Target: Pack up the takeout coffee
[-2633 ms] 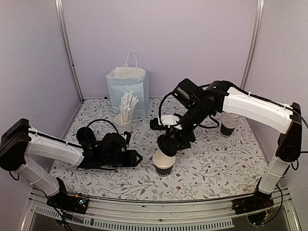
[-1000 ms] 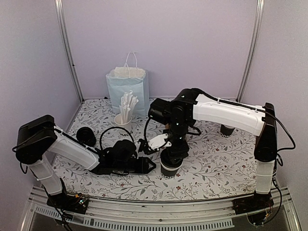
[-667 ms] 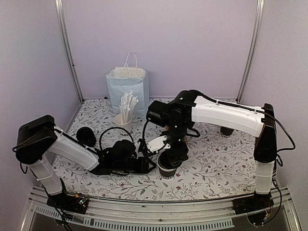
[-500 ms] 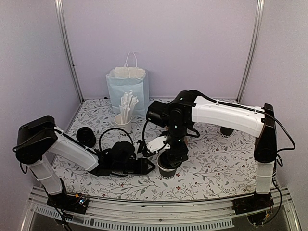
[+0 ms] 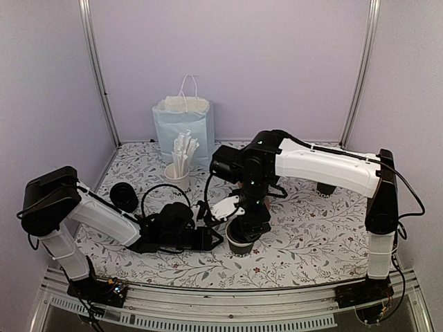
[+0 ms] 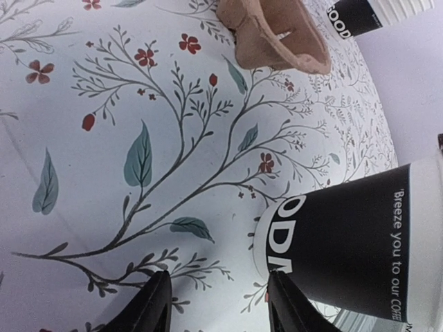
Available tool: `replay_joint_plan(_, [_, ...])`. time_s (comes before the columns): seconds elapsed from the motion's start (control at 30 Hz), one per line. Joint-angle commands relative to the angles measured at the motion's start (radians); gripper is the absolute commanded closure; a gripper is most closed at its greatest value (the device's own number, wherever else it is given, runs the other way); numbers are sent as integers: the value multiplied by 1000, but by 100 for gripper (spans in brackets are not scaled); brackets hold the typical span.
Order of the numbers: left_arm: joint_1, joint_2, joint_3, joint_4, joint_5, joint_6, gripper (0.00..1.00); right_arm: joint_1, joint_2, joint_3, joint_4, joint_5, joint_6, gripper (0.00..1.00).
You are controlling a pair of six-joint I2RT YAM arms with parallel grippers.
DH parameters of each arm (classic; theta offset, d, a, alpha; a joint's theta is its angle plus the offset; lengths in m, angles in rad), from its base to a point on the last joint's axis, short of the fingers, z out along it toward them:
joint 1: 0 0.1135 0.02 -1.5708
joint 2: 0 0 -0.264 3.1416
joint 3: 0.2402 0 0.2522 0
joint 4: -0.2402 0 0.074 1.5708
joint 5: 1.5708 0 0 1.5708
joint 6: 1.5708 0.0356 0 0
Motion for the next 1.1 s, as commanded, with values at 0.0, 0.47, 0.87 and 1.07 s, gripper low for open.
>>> replay_joint_plan(0.0, [-2,-5,2,40,13,-3,50,7,0,1,-3,-7,9,12])
replay_joint_plan(0.47, [-4,30,21,64,37,-9,50,7,11,5,1,-15,18,30])
replay_joint_plan(0.87, [-6,77,50,88,72,-11,50,7,32,54,-1,-41,12,32])
replay_joint_plan(1.07, [-6,78,51,86,73,-11,50,10,43,54,-3,-50,9,32])
